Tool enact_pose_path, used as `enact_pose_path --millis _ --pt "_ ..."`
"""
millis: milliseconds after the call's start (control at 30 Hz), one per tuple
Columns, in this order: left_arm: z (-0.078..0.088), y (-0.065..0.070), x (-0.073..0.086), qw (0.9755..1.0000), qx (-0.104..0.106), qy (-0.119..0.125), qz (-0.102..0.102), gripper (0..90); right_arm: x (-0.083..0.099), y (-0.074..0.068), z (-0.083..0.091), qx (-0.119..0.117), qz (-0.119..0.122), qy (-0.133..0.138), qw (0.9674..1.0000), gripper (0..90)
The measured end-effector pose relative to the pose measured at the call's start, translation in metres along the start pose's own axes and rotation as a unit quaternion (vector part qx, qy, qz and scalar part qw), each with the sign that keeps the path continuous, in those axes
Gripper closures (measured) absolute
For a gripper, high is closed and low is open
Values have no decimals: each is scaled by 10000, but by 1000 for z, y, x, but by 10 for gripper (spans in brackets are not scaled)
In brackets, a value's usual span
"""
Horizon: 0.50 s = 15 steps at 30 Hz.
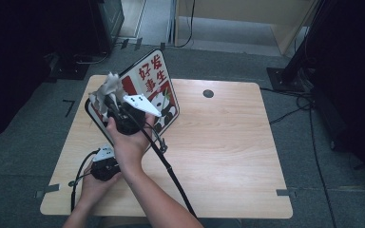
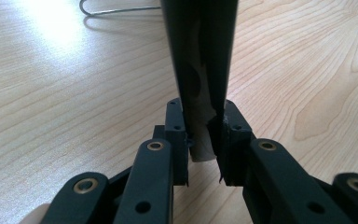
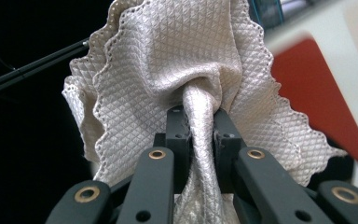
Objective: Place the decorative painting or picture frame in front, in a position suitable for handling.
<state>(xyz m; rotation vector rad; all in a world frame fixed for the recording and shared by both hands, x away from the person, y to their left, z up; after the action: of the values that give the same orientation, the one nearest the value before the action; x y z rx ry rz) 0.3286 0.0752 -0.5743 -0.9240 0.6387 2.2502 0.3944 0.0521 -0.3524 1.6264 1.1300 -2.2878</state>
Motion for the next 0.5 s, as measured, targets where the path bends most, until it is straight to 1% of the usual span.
enact_pose_path --millis 100,133,167,233,267,333,367,433,500 --pt "0 0 0 10000 -22 20 1 778 22 24 4 173 -191 -153 9996 812" --pt "0 0 0 10000 -27 3 -23 778 31 31 6 242 -208 -211 9993 812" --pt "0 0 0 10000 -20 15 3 778 40 38 7 308 -204 -265 9990 813" --pt "0 1 0 10000 -35 10 -14 777 54 48 10 407 -242 -346 9983 813" --pt "0 1 0 10000 -50 8 -30 777 58 51 11 417 -258 -358 9982 813" --pt "0 1 0 10000 -61 10 -44 777 62 51 14 403 -285 -371 9981 814" --pt "0 1 0 10000 -64 16 -41 777 62 48 14 391 -267 -382 9981 814" --pt "0 1 0 10000 -56 12 -31 777 59 41 14 318 -246 -373 9985 814" --pt "0 1 0 10000 -67 -2 -52 777 51 31 13 257 -194 -339 9989 813"
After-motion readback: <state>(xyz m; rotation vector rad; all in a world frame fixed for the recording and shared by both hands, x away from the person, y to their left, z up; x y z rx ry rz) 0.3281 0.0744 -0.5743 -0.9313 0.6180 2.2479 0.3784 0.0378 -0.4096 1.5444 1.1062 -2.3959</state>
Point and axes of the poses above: each handheld gripper's, and its own axes: z roughly backward along the jaws, x roughly out of its underside, y roughly to its right, the point moved 10 cm from there along -z, roughly forward along the jaws, and after that the axes turned 3 degrees about -y, right-handed, at the moved point
